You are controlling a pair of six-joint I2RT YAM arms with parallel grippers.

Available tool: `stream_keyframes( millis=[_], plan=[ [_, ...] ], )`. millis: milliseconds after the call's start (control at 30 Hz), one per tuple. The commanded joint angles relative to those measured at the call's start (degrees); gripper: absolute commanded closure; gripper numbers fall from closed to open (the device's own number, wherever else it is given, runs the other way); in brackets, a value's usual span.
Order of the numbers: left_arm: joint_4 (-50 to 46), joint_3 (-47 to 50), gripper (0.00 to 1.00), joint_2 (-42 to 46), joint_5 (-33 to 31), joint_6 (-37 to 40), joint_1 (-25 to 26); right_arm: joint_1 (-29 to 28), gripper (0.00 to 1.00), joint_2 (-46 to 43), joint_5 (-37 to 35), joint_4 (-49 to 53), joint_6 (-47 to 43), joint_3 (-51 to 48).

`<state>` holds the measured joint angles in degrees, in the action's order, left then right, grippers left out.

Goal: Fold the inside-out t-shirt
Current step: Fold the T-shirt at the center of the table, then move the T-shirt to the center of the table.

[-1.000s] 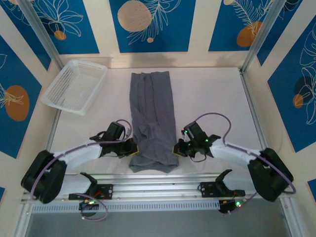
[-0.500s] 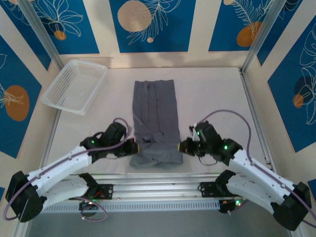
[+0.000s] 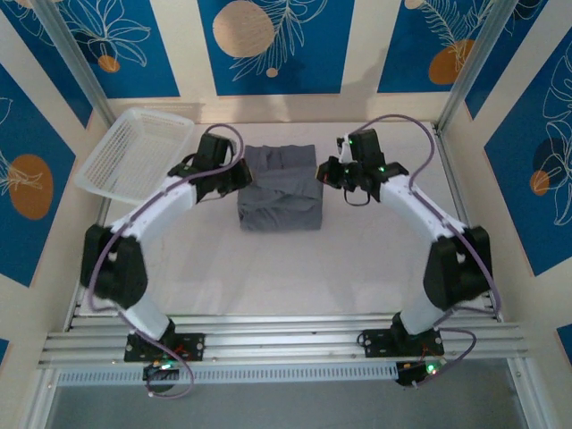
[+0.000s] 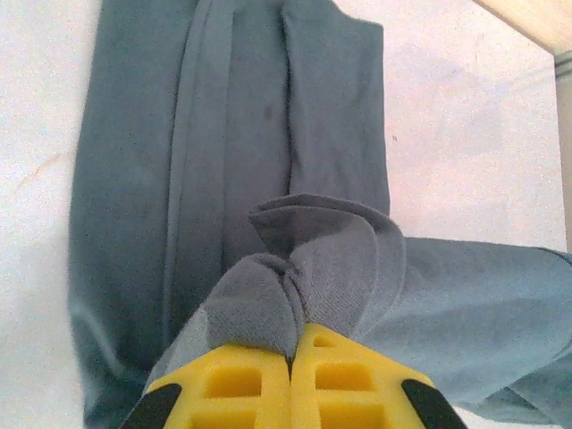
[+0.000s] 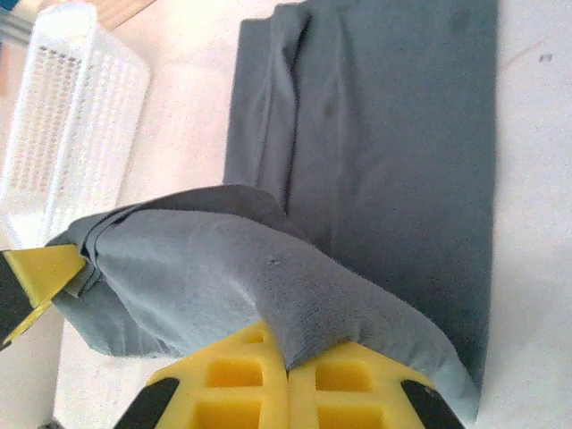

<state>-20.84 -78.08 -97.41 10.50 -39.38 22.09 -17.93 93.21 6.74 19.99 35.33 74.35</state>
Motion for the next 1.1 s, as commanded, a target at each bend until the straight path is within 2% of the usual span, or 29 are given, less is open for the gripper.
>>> stream_keyframes(
  millis=[0, 200, 267, 300, 333, 400, 467, 567, 700, 800, 900, 1067],
  plan=[
    [3.2, -4.9, 1.00, -7.4, 1.9, 1.0, -2.4, 2.0, 1.00, 8.6, 3.4, -2.0, -3.7, 5.7],
    [2.7, -10.1, 1.00, -16.6, -2.7, 0.5, -4.3, 4.1, 0.97, 24.4, 5.2, 0.2, -6.6, 19.2],
    [2.3, -11.2, 1.00, -18.0, -3.6, 0.4, -5.2, 4.9, 0.92, 27.8, 5.4, 1.2, -6.2, 22.6],
    [2.2, -11.7, 0.98, -18.5, -4.1, 0.4, -5.7, 5.3, 0.86, 29.5, 6.2, 1.7, -6.1, 24.5],
    [2.4, -12.1, 0.92, -18.9, -4.3, 0.4, -6.2, 5.7, 0.79, 30.9, 6.6, 2.9, -6.3, 26.5],
    [2.2, -13.7, 0.65, -20.0, -2.4, 0.9, -7.1, 6.2, 0.58, 33.8, 6.1, 8.1, -7.2, 32.1],
    [2.1, -14.6, 0.49, -19.3, -0.2, 2.0, -7.5, 6.6, 0.47, 33.4, 5.7, 11.2, -8.1, 33.9],
    [2.8, -11.5, 0.42, -13.8, 1.8, 4.1, -7.5, 7.6, 0.39, 26.5, 5.5, 8.6, -7.4, 28.0],
    [7.3, 4.2, 0.38, -2.4, 3.1, 4.6, -6.8, 7.3, 0.38, 12.2, 6.5, -2.4, -3.4, 5.3],
    [10.3, 15.9, 0.38, 2.8, 4.2, 4.3, -5.6, 4.1, 0.38, 6.3, 6.0, -10.4, 0.4, -10.4],
    [13.8, 21.9, 0.38, 3.5, 6.4, 3.8, -4.3, 1.0, 0.38, 6.8, 3.5, -11.2, -0.4, -14.8],
    [16.8, 20.4, 0.40, -1.9, 8.2, 2.3, -3.2, 0.4, 0.40, 11.5, 5.2, -14.7, -0.3, -14.2]
  ],
)
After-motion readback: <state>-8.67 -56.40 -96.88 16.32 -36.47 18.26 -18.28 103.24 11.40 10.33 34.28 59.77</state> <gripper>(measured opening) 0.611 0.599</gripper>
